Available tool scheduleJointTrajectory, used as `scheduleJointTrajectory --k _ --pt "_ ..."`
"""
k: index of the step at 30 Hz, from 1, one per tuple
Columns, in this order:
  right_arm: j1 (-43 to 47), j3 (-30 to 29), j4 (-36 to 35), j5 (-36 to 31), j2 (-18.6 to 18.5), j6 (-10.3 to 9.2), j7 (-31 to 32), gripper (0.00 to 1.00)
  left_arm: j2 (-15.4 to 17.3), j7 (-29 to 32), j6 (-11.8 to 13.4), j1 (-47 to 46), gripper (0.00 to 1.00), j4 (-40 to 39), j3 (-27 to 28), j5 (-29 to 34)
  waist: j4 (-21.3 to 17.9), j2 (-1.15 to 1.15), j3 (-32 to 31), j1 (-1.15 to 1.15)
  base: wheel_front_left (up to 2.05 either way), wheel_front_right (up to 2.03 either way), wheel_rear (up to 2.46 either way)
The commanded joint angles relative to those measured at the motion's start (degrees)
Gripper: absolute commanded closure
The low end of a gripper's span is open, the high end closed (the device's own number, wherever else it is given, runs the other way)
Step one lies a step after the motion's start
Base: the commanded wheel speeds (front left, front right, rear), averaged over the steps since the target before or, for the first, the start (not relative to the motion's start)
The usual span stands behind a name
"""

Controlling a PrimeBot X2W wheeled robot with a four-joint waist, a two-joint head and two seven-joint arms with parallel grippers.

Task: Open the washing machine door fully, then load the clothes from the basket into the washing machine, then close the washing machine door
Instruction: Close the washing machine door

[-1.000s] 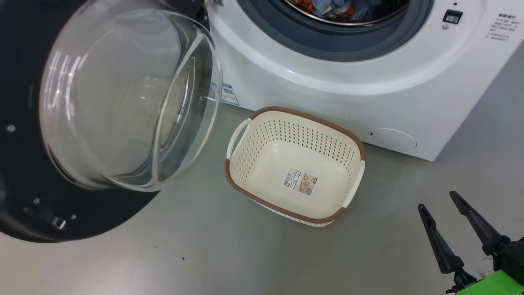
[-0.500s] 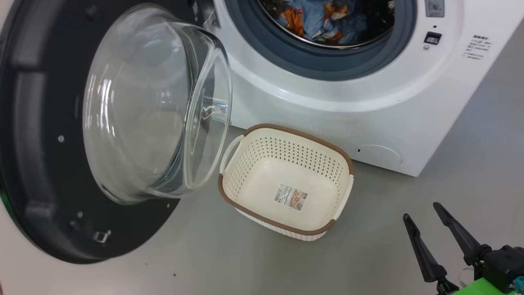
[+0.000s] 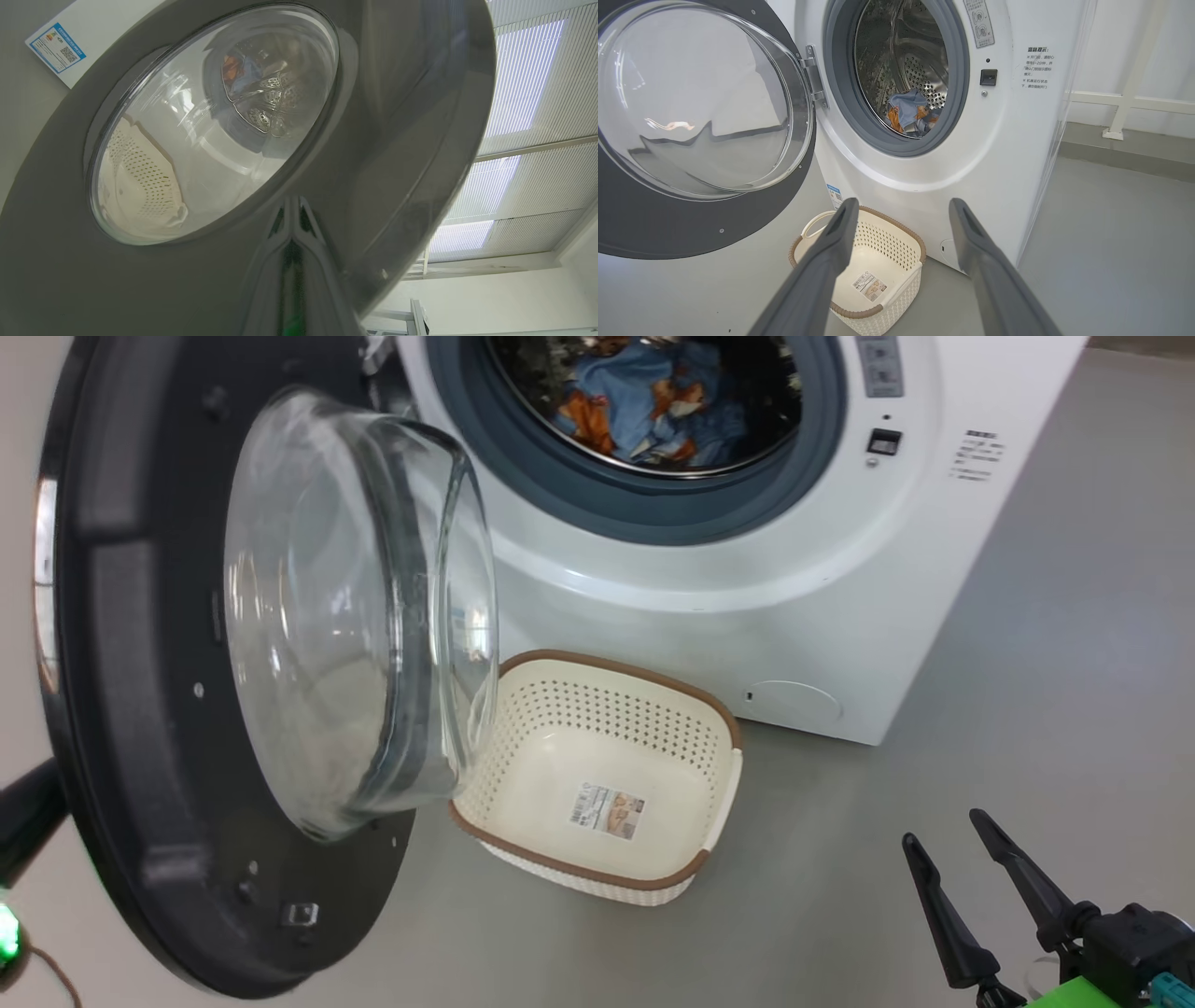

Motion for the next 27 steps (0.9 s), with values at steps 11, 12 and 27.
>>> scheduleJointTrajectory --k 11,12,27 --pt "-0.49 0.52 -1.24 -0.61 -0.29 0.35 -0.73 0.0 -0.79 2.01 -0.85 -0.73 1.0 -3.71 1.05 -3.02 -5.5 0.0 -0.84 0.0 0.0 0.0 0.0" --pt "-0.56 0.51 -1.32 -0.64 -0.29 0.35 -0.73 0.0 -1.03 2.12 -0.96 -0.69 1.0 -3.73 0.97 -3.2 -5.85 0.0 -0.79 0.0 0.0 0.0 0.0" --pt "-1.68 0.29 -1.92 -0.54 -0.27 0.35 -0.74 0.0 -5.18 2.04 -2.55 -1.98 1.0 -3.1 -0.6 -4.4 -11.98 0.0 0.58 0.0 0.0 0.0 0.0"
